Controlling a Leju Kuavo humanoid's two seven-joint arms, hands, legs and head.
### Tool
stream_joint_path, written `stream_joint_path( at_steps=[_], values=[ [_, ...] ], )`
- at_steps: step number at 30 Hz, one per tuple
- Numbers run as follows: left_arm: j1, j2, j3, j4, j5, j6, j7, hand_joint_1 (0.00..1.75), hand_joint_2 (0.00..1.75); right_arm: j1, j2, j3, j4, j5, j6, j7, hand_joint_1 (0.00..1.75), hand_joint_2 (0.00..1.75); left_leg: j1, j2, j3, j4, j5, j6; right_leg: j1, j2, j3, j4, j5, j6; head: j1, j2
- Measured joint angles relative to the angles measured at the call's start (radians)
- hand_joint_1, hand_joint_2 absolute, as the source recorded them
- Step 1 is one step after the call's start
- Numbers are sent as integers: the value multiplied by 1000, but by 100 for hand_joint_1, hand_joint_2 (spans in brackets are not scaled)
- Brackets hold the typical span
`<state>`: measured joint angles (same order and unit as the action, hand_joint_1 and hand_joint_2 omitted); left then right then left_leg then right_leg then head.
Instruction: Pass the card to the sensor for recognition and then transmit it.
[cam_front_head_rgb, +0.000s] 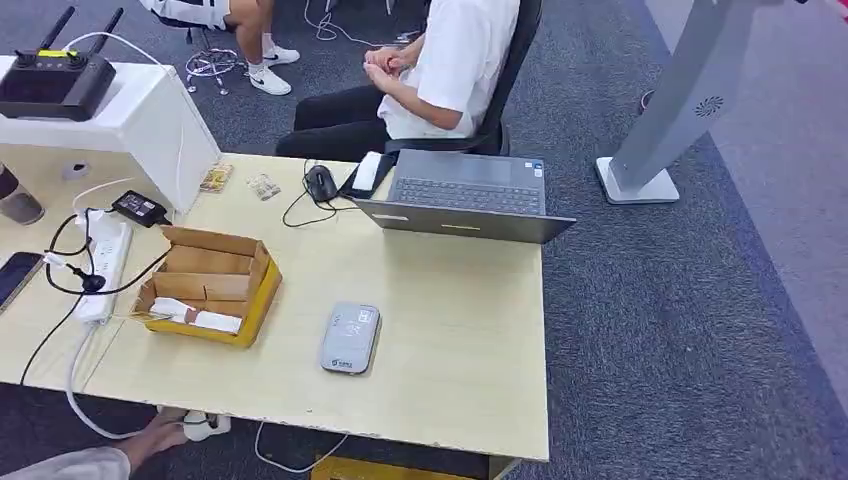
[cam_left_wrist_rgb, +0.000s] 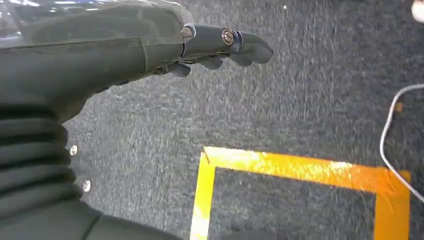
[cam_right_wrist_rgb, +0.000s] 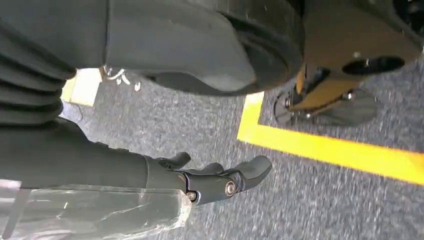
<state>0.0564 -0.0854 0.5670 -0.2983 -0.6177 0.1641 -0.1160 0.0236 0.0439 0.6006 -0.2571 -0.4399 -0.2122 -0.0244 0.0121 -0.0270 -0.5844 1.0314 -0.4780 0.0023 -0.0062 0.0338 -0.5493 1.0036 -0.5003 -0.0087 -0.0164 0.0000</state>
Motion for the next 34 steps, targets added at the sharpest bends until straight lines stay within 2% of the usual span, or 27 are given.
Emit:
stream_joint_path(
  at_steps=[1,4,5,12,13,18,19,28,34],
  values=[
    [4,3,-18,-2,21,-5,3,0,175,5,0,-19,-5,15,8,0,0,0,0,0,0,0,0,0,0,0,0,0,0,0,0,0],
    [13,12,-71,-10,83,-22,15,0,175,19,0,-77,-19,59,30,1,0,0,0,0,0,0,0,0,0,0,0,0,0,0,0,0],
    [16,14,-88,-11,107,-29,20,0,175,24,0,-98,-23,76,37,2,0,175,0,0,0,0,0,0,0,0,0,0,0,0,0,0],
    [39,32,-215,-29,258,-68,48,0,175,53,-5,-238,-53,184,89,10,0,175,0,0,0,0,0,1,0,0,0,0,0,0,0,0],
    [43,34,-232,-32,283,-74,53,0,0,57,-7,-260,-58,202,97,10,0,175,0,0,0,0,0,1,0,0,0,0,0,0,0,0],
    [58,48,-320,-42,391,-104,72,0,0,77,-15,-355,-77,276,132,13,0,175,0,0,0,0,0,1,0,0,0,0,0,0,0,0],
    [62,50,-340,-44,414,-108,74,0,175,81,-17,-379,-82,295,142,14,0,175,0,0,0,0,0,1,0,0,0,0,0,0,0,0],
    [84,70,-475,-58,600,-157,109,0,175,109,-29,-530,-113,428,204,22,0,175,0,0,0,0,-1,1,0,0,-1,0,0,0,0,0],
    [88,74,-504,-61,617,-158,111,0,175,116,-33,-565,-122,440,209,24,0,175,0,0,0,0,0,1,0,0,0,0,0,0,0,0]
  ],
)
